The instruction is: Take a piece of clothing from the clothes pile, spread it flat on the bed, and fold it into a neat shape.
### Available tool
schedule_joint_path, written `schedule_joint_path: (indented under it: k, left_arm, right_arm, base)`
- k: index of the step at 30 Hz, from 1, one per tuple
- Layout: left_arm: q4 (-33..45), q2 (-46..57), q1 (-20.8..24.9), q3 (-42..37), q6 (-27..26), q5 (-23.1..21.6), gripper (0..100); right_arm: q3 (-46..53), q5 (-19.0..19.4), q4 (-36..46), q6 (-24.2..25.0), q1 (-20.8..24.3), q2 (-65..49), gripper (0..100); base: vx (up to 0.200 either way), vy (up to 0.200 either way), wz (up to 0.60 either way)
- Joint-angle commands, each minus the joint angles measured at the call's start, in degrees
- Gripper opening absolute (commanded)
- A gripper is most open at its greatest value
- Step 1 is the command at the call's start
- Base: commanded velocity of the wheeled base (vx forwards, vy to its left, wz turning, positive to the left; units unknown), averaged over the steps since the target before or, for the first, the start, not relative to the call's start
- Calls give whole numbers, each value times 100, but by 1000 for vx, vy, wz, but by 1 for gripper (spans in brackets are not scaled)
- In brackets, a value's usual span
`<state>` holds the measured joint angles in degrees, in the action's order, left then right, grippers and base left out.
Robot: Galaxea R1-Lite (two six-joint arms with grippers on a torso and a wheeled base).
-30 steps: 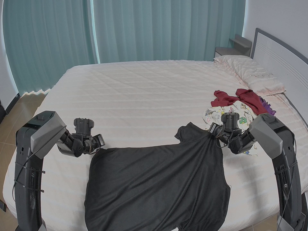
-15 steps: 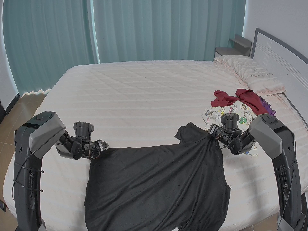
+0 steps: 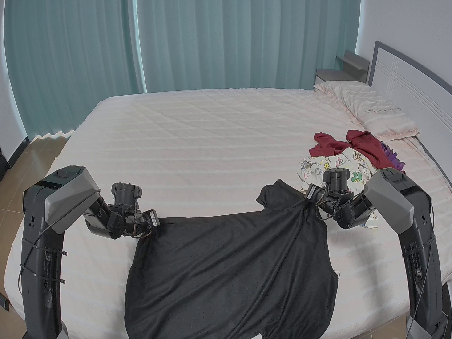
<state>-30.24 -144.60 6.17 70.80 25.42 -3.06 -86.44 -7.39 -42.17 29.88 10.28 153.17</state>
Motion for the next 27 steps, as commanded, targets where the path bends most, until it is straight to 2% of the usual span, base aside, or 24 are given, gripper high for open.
schedule_joint_path:
  k: [1, 6, 9, 13, 19, 27]
  left_arm:
    - [-25, 73, -46, 4, -2, 25, 0]
    - [-307, 108, -125, 127, 7, 148, 0]
    - [-799, 108, -221, 259, 25, 429, 0]
    - [-816, 178, -336, 346, 25, 473, 0]
    - [-816, 222, -432, 390, 60, 482, 0]
    - [-808, -24, -397, 408, 16, 561, 0]
  right_arm:
    - [-39, 0, -2, 0, 1, 2, 0]
    - [-162, -8, -46, 9, 1, -7, 0]
    - [-531, -140, -55, 9, -43, 2, 0]
    - [-1015, -386, -55, 9, -70, 28, 0]
    - [-1358, -413, -125, -17, -70, -16, 0]
    - [-1586, -351, -46, -430, -26, 301, 0]
  base:
    - [0, 0, 0]
    - [0, 0, 0]
    - [0, 0, 0]
    - [0, 0, 0]
    - [0, 0, 0]
    - [0, 0, 0]
